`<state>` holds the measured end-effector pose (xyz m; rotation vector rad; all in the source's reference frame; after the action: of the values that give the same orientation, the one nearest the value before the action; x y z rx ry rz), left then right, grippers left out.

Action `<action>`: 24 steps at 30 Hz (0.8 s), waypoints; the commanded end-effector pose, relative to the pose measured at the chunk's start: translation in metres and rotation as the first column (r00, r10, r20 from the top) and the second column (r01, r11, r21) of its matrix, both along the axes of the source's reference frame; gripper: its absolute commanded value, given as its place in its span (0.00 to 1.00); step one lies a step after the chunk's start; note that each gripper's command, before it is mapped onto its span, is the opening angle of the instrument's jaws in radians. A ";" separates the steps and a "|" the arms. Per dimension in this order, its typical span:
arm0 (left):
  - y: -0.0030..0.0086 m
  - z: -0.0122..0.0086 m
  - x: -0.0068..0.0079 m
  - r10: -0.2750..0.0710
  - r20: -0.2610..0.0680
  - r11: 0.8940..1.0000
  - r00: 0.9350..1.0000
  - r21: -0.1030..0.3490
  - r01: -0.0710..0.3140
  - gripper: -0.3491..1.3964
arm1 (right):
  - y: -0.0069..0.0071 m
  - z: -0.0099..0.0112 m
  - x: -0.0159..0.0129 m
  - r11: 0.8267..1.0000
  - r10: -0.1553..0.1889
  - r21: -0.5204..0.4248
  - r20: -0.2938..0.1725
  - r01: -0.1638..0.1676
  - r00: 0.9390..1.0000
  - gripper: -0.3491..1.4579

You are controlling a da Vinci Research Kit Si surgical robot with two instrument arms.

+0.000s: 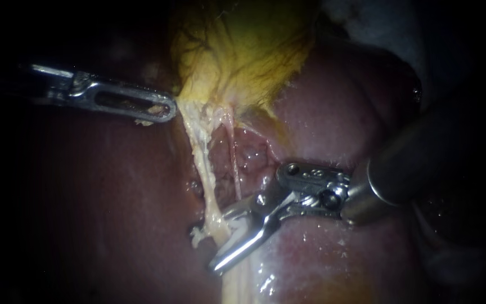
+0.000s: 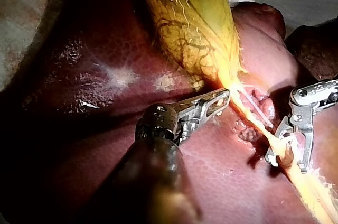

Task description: Clipping first clip left tube

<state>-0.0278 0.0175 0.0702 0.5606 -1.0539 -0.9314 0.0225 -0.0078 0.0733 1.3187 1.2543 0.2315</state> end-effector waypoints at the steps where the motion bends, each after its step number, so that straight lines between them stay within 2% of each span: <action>1: 0.0000 -0.0001 0.0000 0.001 0.002 1.000 1.000 0.000 -0.001 0.00 | 0.0000 -0.0002 0.0000 1.000 0.001 0.000 -0.001 -0.001 1.000 0.49; 8: 0.0001 -0.0001 0.0000 0.001 0.002 1.000 1.000 0.000 -0.001 0.00 | 0.0000 -0.0018 0.0002 1.000 0.004 0.014 -0.011 -0.004 1.000 0.48; 14: 0.0001 -0.0001 0.0000 0.001 0.002 1.000 1.000 0.000 -0.001 0.00 | 0.0001 -0.0019 0.0003 1.000 0.004 0.015 -0.012 -0.004 1.000 0.45; 24: 0.0001 -0.0001 0.0000 0.001 0.002 1.000 1.000 0.000 -0.001 0.00 | 0.0009 -0.0011 0.0000 1.000 0.003 0.026 -0.007 -0.003 1.000 0.27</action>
<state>-0.0277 0.0175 0.0701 0.5620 -1.0550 -0.9303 0.0225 -0.0069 0.0723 1.3407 1.2627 0.2463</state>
